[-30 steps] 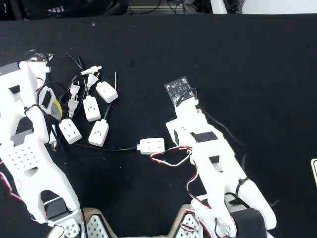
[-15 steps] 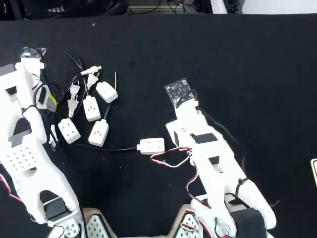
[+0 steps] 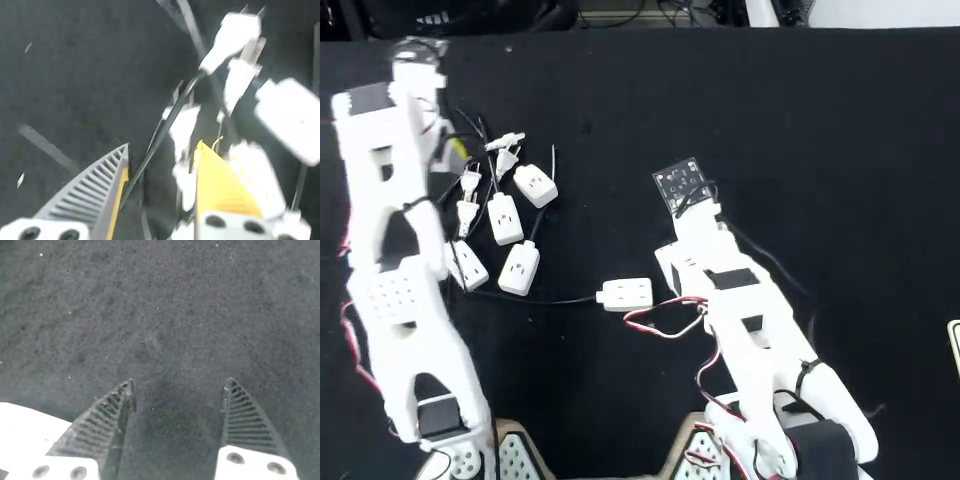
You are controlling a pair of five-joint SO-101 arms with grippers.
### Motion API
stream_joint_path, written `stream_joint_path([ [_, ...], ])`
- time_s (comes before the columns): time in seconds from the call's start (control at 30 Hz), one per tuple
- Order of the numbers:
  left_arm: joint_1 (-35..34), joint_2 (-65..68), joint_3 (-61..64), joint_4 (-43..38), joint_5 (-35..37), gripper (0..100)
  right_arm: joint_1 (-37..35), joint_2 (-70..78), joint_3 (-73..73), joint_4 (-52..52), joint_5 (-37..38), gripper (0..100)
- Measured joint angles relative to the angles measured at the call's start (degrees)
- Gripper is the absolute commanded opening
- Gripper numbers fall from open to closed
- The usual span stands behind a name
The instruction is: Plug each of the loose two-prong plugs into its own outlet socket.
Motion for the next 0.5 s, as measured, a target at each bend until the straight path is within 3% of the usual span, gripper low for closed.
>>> stream_joint_path([
  [0.5, 1.58, 20.48, -21.1, -2.46, 2.29, 20, 0.0, 0.0, 0.0, 0.0, 0.0, 26.6],
])
